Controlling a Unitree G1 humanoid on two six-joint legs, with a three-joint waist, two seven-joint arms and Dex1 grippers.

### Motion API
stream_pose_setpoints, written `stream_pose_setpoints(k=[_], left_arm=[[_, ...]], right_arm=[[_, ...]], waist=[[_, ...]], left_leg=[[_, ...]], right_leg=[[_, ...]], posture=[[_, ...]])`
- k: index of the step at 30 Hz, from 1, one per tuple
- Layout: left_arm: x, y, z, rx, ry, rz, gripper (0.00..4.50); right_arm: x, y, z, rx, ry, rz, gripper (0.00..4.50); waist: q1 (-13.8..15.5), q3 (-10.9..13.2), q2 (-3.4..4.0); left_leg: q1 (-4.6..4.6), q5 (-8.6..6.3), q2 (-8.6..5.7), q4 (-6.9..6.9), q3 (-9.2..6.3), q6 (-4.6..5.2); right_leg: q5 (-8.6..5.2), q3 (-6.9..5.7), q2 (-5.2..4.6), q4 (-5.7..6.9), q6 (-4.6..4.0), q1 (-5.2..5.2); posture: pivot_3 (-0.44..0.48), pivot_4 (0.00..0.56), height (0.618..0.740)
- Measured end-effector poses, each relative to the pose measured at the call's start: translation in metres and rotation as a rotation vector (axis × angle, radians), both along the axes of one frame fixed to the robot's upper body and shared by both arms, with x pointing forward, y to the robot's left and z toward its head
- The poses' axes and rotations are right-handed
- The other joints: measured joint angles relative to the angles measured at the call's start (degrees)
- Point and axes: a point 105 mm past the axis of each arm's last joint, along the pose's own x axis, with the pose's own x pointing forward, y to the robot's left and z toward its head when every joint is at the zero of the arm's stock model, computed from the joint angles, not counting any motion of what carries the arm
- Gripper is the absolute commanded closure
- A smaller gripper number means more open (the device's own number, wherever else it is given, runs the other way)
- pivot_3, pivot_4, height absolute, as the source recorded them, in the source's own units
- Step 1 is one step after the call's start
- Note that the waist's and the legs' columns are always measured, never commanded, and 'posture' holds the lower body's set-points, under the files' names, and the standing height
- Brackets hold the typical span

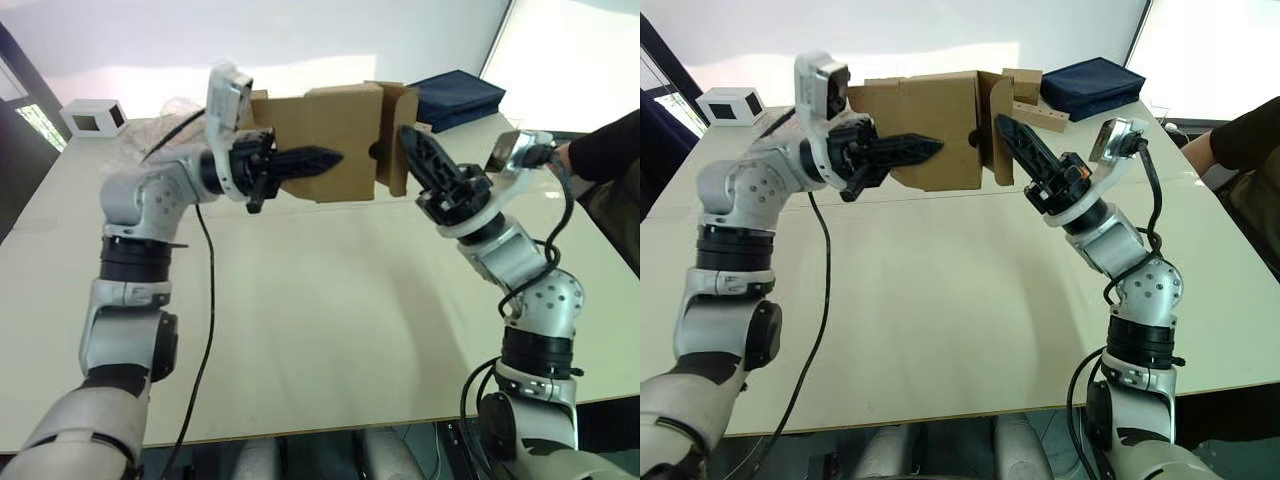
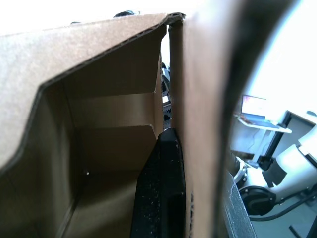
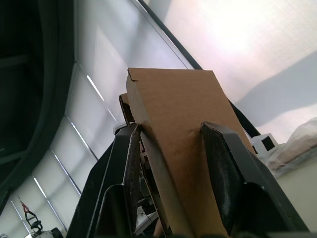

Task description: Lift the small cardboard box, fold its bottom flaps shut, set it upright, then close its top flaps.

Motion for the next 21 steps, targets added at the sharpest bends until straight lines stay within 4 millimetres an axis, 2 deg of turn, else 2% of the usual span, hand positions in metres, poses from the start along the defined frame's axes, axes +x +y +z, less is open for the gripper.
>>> stream_pose_setpoints(k=[9,21], left_arm=[[-0.002,-0.010,-0.022,-0.022,0.070,0.022,4.50],[-0.004,-0.012,-0.024,-0.025,0.072,0.031,4.50]], right_arm=[[-0.004,-0.003,-0.019,-0.019,0.069,-0.064,2.55],[-0.010,0.005,-0.027,-0.020,0.091,-0.086,2.55]], waist=[[0.1,0.0,0.00],[0.1,0.0,0.00]], left_leg=[[-0.01,0.00,0.00,0.02,0.00,0.00],[0.00,0.00,-0.01,0.01,0.00,0.00]], right_leg=[[0.00,0.00,-0.02,0.00,0.00,0.01],[0.00,0.00,0.00,-0.01,0.00,0.02]], posture=[[0.000,0.150,0.740],[0.000,0.150,0.740]])
